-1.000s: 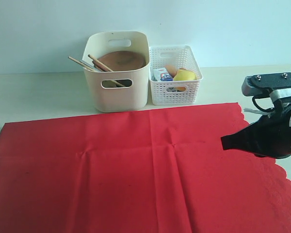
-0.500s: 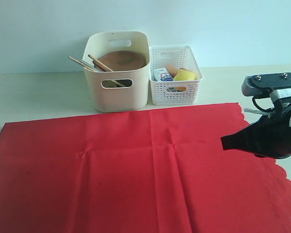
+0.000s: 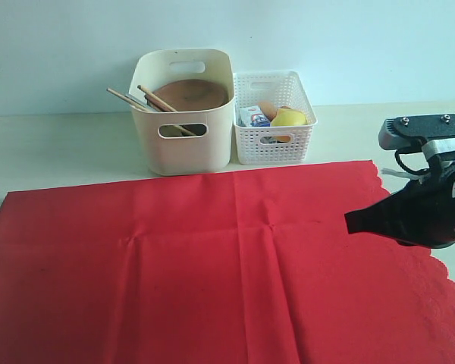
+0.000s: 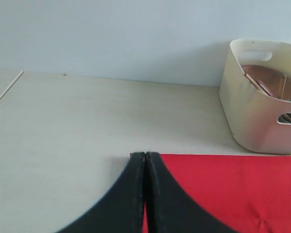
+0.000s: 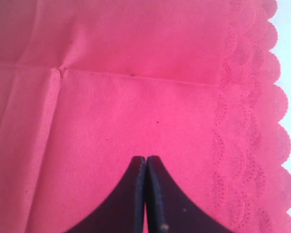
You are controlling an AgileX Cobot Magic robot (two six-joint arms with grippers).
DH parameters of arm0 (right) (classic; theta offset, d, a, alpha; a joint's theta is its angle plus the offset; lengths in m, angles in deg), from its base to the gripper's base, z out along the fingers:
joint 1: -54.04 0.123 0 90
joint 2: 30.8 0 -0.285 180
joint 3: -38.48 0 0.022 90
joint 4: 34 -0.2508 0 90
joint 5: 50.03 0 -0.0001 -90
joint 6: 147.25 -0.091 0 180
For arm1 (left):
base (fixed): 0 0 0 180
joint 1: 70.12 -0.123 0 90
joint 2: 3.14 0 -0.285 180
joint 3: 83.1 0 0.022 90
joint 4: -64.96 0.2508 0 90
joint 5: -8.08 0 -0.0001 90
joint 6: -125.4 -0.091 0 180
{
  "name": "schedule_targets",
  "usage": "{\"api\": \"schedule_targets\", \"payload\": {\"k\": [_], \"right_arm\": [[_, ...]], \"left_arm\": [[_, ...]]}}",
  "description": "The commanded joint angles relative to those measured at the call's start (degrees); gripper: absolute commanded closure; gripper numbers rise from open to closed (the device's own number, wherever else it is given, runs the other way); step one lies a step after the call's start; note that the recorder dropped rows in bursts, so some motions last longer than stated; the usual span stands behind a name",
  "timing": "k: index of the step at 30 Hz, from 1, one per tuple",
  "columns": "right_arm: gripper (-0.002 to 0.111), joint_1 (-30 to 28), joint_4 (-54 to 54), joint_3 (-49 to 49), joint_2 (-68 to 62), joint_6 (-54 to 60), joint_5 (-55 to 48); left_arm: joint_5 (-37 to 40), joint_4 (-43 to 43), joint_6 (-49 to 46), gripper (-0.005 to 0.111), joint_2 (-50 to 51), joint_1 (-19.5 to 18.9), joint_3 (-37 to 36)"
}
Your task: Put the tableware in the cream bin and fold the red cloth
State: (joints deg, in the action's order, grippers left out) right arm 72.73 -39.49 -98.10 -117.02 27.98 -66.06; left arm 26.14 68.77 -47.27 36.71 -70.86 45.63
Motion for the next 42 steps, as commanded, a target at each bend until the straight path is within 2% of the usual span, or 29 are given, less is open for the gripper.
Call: {"api": "schedule_targets", "payload": {"k": [1, 11, 15, 19, 23, 31, 34, 38, 42], "right_arm": [[0.108, -0.1, -0.5, 0.3, 0.2, 0.0, 0.5], [0.108, -0.1, -0.4, 0.3, 0.2, 0.0, 0.0], [0.108, -0.1, -0.1, 0.3, 0.2, 0.0, 0.0], [0.108, -0.1, -0.1, 0.3, 0.2, 0.0, 0.0], [0.108, -0.1, -0.1, 0.3, 0.2, 0.0, -0.1], [0.108, -0.1, -0.1, 0.3, 0.2, 0.0, -0.1], [0.108, -0.1, 0.0, 0.3, 0.2, 0.0, -0.1], [0.108, -0.1, 0.0, 0.3, 0.2, 0.0, -0.1], [0.108, -0.1, 0.0, 0.3, 0.2, 0.2, -0.1]], "left_arm": [[-3.9, 0.1, 0.0, 0.106, 0.2, 0.3, 0.4], [-4.9, 0.0, 0.6, 0.106, 0.8, 0.3, -1.2], [-0.9, -3.1, 1.0, 0.106, 3.6, 0.3, -2.2], [3.8, -7.8, 0.4, 0.106, 9.2, 0.3, -0.7], [6.7, -8.4, 0.3, 0.106, 16.0, 0.3, 1.6], [10.7, -14.2, -3.3, 0.105, 33.7, 0.3, 7.6], [11.7, -18.6, -8.4, 0.099, 40.0, 0.3, 9.5], [14.7, -24.6, -16.8, 0.084, 48.0, 0.0, 13.1], [19.4, -23.4, -18.0, 0.068, 54.0, -0.8, 17.6]]}}
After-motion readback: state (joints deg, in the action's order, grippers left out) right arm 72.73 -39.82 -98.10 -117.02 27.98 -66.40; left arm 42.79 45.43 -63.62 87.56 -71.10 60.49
